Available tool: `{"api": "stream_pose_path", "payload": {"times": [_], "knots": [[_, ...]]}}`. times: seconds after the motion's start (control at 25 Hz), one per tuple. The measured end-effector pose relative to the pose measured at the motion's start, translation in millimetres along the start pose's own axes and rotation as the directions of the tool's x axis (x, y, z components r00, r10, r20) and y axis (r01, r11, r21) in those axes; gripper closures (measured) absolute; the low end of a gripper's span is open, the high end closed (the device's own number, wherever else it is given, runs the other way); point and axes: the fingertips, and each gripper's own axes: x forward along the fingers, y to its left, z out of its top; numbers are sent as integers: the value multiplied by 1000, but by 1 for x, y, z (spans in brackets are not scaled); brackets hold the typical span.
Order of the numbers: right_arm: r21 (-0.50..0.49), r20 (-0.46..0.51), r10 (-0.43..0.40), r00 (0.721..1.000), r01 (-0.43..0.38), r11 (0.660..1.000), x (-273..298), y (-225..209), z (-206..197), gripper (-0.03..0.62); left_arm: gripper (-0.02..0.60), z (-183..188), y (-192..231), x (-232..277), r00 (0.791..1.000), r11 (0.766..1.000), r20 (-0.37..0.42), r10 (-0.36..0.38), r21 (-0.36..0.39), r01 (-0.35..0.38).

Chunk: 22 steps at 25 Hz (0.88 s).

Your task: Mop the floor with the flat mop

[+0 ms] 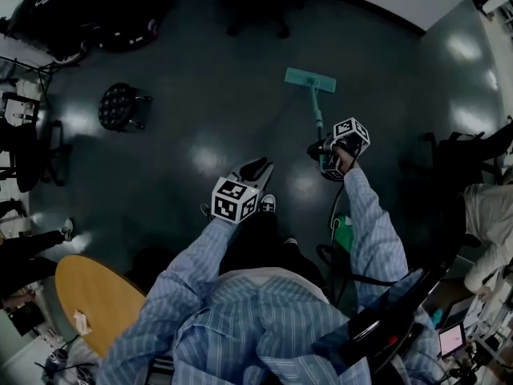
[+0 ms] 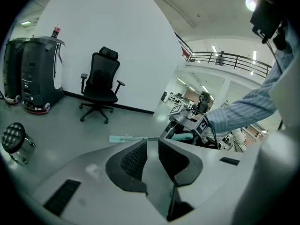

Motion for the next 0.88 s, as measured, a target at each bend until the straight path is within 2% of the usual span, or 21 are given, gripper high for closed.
{"api": "stream_pose_path", "payload": {"times": [0.2,0.4,0.88], "knots": [[7,12,6,1000,-6,1000,0,-6,-3,531,503,-5,-13,-2,1000,1000,-11,-13,12,13],[16,3,33,999,-33,999,-3,-19,-31,531,503,-15,-21,-6,1000,1000,-18,-9,12,9],[7,-32,28,999,-28,1000,-13,-110,-182,530,503,-72,-81,-49,999,1000,-33,-2,13,2]]}}
